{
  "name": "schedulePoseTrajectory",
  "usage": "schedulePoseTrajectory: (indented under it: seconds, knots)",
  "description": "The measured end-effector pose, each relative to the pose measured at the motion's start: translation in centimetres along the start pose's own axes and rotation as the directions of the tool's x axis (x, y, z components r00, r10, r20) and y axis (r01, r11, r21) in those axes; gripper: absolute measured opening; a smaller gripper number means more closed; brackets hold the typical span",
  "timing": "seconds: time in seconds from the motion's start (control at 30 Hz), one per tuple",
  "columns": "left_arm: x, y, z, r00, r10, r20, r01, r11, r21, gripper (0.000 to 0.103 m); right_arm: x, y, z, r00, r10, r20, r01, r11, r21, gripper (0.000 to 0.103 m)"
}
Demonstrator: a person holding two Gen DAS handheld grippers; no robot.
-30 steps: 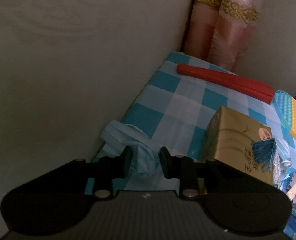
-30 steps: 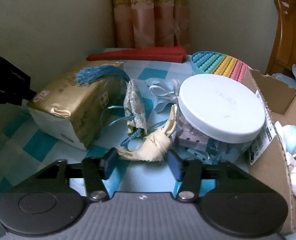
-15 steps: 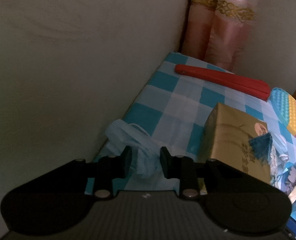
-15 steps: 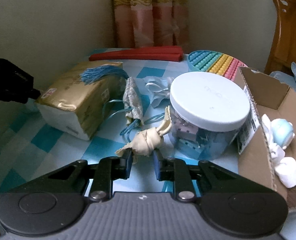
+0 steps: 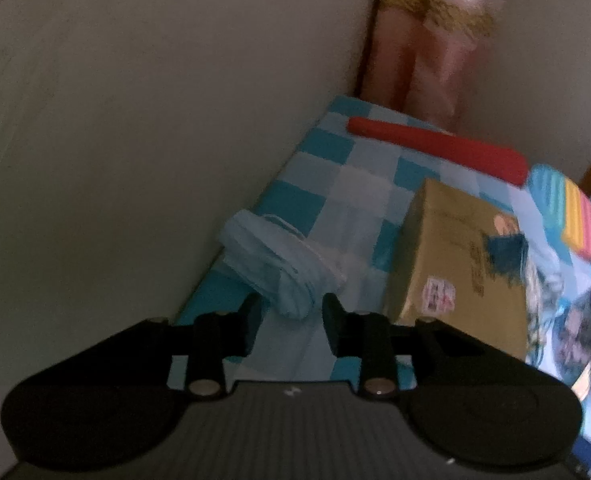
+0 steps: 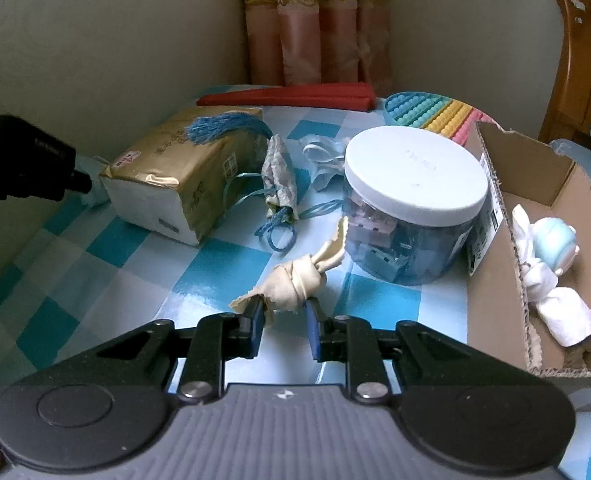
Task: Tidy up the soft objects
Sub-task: 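Grasp the cream knotted cloth with the right gripper while the left gripper holds the mask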
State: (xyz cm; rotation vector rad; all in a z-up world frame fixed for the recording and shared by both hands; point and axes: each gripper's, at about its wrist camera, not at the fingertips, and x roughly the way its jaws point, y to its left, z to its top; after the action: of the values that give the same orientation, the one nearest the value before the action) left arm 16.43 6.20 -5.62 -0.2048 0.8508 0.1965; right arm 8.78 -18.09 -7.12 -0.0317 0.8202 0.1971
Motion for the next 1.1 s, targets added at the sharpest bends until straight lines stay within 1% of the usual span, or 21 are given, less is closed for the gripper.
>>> schedulePoseTrajectory:
  seconds: [0.03,0.07,0.1,0.17,0.27,0.47,0.53,0.6,0.63,0.67,0.7,0.73,0.77,0.8,0.93,1.1]
  knots:
    - [0.1,-0.2,0.2,1.0,0.011,0.012,-0.011,1.0,0.001,0.051,0.0,0.0,0.0,1.0,0.002,0.002,-0.002,1.0,0.0,0.026]
    - [0.2,-0.4,0.5,0.999,0.03,0.019,-0.03,1.0,0.004,0.061,0.0,0.1,0.0,1.0,0.005,0.003,-0.005,1.0,-0.001,0.026]
    - [0.3,-0.5,0.7,0.999,0.046,0.029,-0.046,0.999,0.002,0.063,0.0,0.1,0.0,1.0,0.007,0.004,-0.007,1.0,0.0,0.026]
    - [0.8,-0.9,1.2,0.998,0.053,0.045,-0.053,0.999,-0.009,0.063,0.2,0.0,-0.1,1.0,0.011,0.003,-0.011,1.0,0.002,0.026]
    - [2.0,-1.1,1.8,0.997,0.065,0.03,-0.064,0.998,-0.03,0.06,0.5,-0.1,-0.1,1.0,0.018,-0.002,-0.018,1.0,0.011,0.026]
    - [3.9,-1.1,2.1,0.995,0.102,-0.001,-0.102,0.993,-0.062,0.06,0.8,-0.3,-0.2,1.0,0.027,-0.003,-0.027,1.0,0.008,0.026]
    - [4.2,-1.1,1.9,0.995,0.104,-0.009,-0.104,0.992,-0.065,0.057,0.9,-0.4,-0.2,1.0,0.027,-0.004,-0.027,1.0,0.01,0.027]
    - [4.5,-1.1,1.8,0.995,0.1,-0.011,-0.101,0.992,-0.07,0.045,1.0,-0.5,-0.1,1.0,0.03,-0.006,-0.03,0.999,0.013,0.027]
    - [4.5,-1.0,1.8,0.995,0.096,-0.009,-0.096,0.992,-0.076,0.042,1.0,-0.5,-0.1,1.0,0.029,-0.006,-0.029,0.999,0.015,0.029]
    - [4.6,-0.9,1.8,0.995,0.095,-0.006,-0.095,0.993,-0.075,0.037,0.9,-0.6,-0.1,1.0,0.028,-0.005,-0.028,0.999,0.016,0.029]
    - [4.5,-0.9,1.7,0.996,0.089,-0.002,-0.089,0.993,-0.072,0.033,0.8,-0.6,-0.1,1.0,0.027,-0.002,-0.027,1.0,0.016,0.033]
    - [4.4,-0.9,1.6,0.997,0.082,0.004,-0.082,0.994,-0.074,0.031,0.8,-0.6,-0.1,1.0,0.029,-0.002,-0.029,0.999,0.018,0.04]
    - [4.4,-0.8,1.5,0.997,0.079,0.008,-0.078,0.994,-0.078,0.028,0.8,-0.6,-0.1,1.0,0.031,0.0,-0.031,0.999,0.024,0.044]
    - [4.4,-0.8,1.5,0.997,0.072,0.012,-0.071,0.994,-0.081,0.024,0.7,-0.7,0.0,0.999,0.033,0.003,-0.033,0.999,0.029,0.052]
    - [3.8,-0.7,1.4,0.998,0.061,0.027,-0.059,0.996,-0.07,0.017,0.7,-0.8,0.3,1.0,0.023,0.012,-0.023,0.999,0.036,0.053]
    - [3.0,-0.5,1.3,0.999,0.04,0.032,-0.038,0.997,-0.064,0.016,1.5,-0.9,0.8,1.0,0.006,0.002,-0.007,0.998,0.063,0.053]
